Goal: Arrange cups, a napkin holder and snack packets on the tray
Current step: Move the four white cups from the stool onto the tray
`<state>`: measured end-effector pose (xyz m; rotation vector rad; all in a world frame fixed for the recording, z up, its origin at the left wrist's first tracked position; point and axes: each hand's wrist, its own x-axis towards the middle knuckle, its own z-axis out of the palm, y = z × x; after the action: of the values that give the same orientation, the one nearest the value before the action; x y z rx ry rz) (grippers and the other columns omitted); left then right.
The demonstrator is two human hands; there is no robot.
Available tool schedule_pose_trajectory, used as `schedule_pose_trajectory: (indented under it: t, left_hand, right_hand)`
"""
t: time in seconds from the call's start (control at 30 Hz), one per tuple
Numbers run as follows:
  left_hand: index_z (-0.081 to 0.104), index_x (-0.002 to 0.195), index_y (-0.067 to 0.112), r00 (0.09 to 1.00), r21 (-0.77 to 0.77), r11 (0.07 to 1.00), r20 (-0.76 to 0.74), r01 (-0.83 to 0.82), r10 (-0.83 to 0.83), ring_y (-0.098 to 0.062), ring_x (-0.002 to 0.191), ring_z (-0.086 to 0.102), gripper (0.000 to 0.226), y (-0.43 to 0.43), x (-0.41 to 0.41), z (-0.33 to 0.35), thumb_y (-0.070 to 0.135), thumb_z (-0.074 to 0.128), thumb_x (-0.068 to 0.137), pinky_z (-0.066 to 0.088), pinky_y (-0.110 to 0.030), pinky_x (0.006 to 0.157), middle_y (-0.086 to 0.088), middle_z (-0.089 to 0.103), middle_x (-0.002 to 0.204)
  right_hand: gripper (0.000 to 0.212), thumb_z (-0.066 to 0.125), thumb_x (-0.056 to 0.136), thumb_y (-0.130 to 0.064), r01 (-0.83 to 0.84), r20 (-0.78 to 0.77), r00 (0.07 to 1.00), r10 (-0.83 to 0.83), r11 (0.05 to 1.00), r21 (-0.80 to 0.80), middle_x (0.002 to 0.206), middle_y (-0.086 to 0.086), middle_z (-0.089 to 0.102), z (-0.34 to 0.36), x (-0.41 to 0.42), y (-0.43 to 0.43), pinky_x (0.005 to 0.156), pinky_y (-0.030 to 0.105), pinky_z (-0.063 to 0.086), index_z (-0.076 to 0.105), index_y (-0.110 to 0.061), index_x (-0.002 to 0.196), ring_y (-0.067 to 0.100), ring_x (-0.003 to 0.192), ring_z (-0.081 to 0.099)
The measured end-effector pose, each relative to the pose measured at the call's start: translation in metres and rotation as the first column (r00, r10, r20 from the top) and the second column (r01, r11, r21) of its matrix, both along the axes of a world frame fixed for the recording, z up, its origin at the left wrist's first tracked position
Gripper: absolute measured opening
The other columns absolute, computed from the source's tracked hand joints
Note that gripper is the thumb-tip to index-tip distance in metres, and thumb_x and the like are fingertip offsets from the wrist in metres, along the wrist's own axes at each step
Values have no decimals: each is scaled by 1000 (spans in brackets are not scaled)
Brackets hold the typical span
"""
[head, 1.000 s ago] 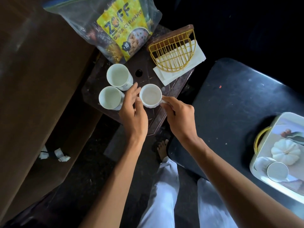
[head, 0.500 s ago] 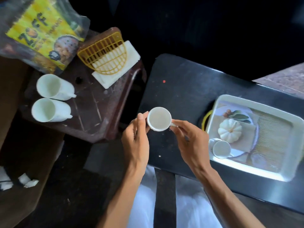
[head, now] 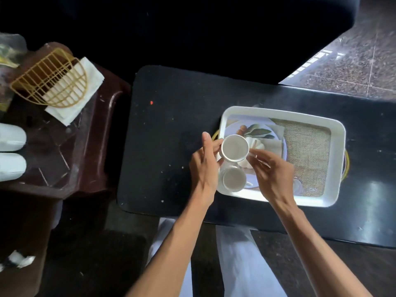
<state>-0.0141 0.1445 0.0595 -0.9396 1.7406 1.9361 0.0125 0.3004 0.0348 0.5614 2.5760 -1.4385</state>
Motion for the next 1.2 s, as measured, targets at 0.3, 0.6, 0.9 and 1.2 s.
schedule_pose_trajectory:
  t: [0.3, 0.6, 0.9, 1.2]
  left_hand:
    - [79, 96, 17, 993, 4, 997, 98, -73, 72, 7, 82, 74, 59, 21, -4, -32, 55, 35, 105, 57, -13, 64, 2, 79, 101]
    - [77, 98, 12, 988, -31, 995, 122, -95, 99, -3, 89, 74, 55, 25, 2, -36, 50, 37, 106, 59, -14, 67, -7, 79, 103]
    - [69, 124, 5, 986, 6, 996, 143, -90, 88, -13, 111, 71, 58, 10, -1, -30, 50, 36, 106, 60, -27, 88, -10, 74, 121]
    - [67, 130, 18, 966, -556, 828, -162, 78, -200, -6, 122, 62, 30, -82, 18, -10, 18, 55, 103, 52, -26, 105, 5, 65, 134]
  right_hand:
    - [20, 73, 88, -5, 9, 61, 998, -8, 1000, -27, 95, -4, 70, -29, -3, 16, 75, 0, 46, 74, -1, 108, 5, 85, 68]
    - [21, 73, 87, -1, -51, 97, 994, 52, 999, -20, 96, -4, 69, -33, -4, 22, 74, -4, 43, 74, 0, 107, -11, 83, 63]
    - [29, 68, 91, -4, -205, 156, 969, 190, 975, 82, 114, 5, 72, -24, -8, 23, 91, 14, 47, 69, -6, 119, 18, 106, 67]
    - [57, 59, 97, -32, -478, 114, 868, 484, 751, 456, 157, 16, 37, 6, -16, -49, 120, 44, 29, 45, -5, 145, 32, 150, 24]
